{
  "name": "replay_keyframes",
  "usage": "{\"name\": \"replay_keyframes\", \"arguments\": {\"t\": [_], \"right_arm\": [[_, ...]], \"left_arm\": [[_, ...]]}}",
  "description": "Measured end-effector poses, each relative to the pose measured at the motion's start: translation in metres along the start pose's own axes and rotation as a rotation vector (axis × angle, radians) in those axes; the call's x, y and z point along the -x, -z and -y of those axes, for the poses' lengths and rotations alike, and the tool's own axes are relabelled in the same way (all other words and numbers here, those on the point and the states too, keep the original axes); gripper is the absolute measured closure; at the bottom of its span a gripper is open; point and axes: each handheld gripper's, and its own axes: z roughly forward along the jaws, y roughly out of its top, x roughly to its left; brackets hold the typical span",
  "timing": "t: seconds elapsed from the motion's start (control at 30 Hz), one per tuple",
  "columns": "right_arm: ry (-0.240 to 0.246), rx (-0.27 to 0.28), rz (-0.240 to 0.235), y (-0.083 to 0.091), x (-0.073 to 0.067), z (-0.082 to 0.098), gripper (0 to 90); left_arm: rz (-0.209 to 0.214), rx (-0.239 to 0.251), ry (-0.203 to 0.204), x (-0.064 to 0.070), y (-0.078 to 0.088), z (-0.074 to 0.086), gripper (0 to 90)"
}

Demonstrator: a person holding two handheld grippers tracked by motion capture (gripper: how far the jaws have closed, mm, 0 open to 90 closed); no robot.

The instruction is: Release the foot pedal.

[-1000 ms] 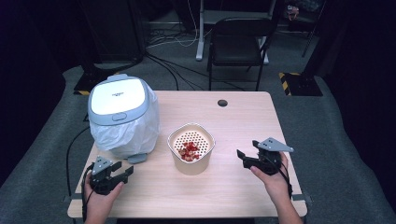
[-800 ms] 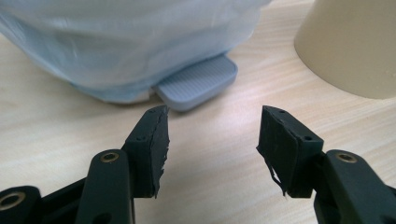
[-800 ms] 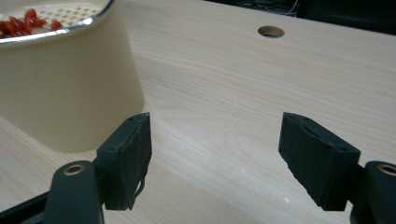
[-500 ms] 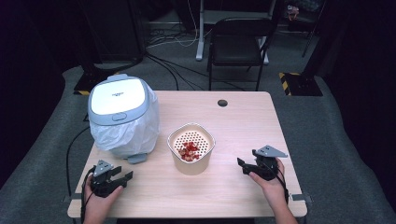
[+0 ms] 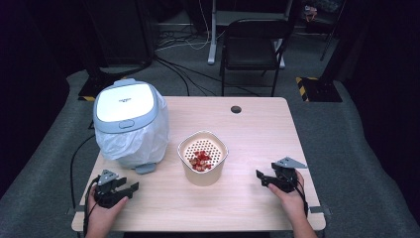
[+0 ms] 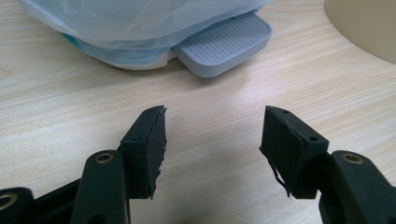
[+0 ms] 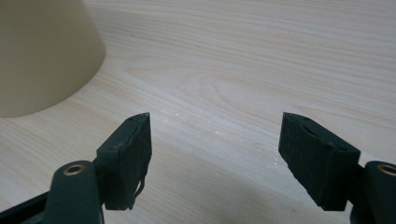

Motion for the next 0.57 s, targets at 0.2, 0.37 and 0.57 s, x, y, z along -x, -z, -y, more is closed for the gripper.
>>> {"name": "replay_keyframes", "arguments": {"t": [0.2,0.37,0.57], "right_arm": [[-0.004,-0.002,0.006,-0.002,0.004,0.001,25.3],[0.005,-0.017,0.009,-0.005,0.006,0.002,25.2],[0.022,-0.036,0.047,-0.007,0.011,0.005,24.2]], "left_arm": [[0.004,0.005,-0.003,0.000,-0.002,0.001,39.9],[-0.038,-0.002,-0.036,-0.002,-0.004,0.001,38.8],[-0.082,-0.010,-0.053,-0.008,-0.007,0.003,35.0]]}}
